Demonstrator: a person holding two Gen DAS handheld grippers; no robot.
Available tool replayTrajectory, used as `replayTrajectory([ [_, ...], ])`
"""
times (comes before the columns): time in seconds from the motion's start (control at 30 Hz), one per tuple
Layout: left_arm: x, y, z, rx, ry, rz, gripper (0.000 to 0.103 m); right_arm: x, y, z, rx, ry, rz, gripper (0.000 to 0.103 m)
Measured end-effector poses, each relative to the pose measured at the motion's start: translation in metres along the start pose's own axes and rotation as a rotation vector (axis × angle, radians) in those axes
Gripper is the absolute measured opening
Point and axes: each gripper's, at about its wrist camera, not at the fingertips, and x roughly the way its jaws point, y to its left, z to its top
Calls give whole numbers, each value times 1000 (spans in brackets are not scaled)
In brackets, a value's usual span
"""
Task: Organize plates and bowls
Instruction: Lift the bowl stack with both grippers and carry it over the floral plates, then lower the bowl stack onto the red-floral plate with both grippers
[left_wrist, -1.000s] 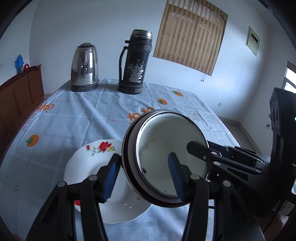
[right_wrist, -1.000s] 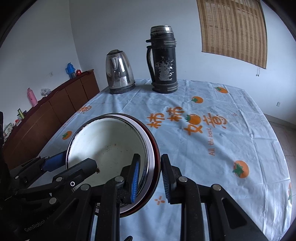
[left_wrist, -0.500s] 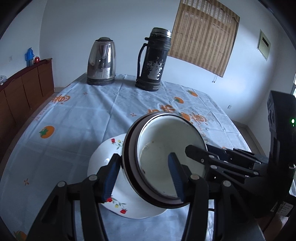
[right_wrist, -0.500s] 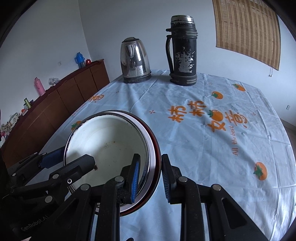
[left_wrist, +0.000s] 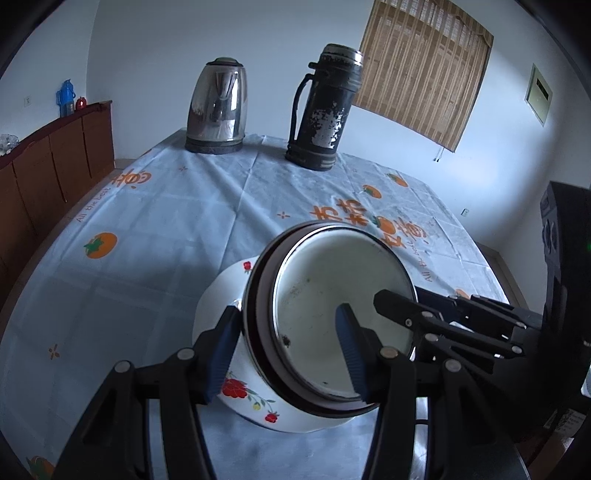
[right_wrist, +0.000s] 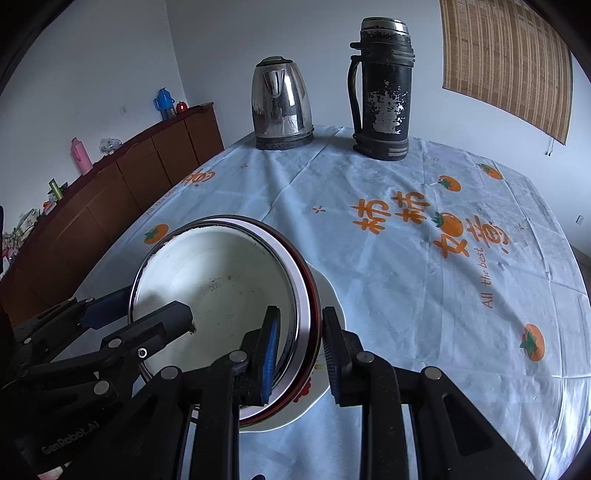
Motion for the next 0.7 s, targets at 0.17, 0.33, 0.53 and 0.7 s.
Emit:
replayTrajectory([
  [0.17,3,4,-2,-10,15,-5,52,6,0,1,-3,17,-4,25],
  [0.33,6,10,-3,-19,26,-3,52,11,5,1,-11,30,-3,25],
  [0.53,13,15,-4,-39,54,-22,52,15,6,3,-15,43,-7,25],
  [0.7,19,14,-6,-36,70,-30,52,16,4,3,-12,45,-14,25],
])
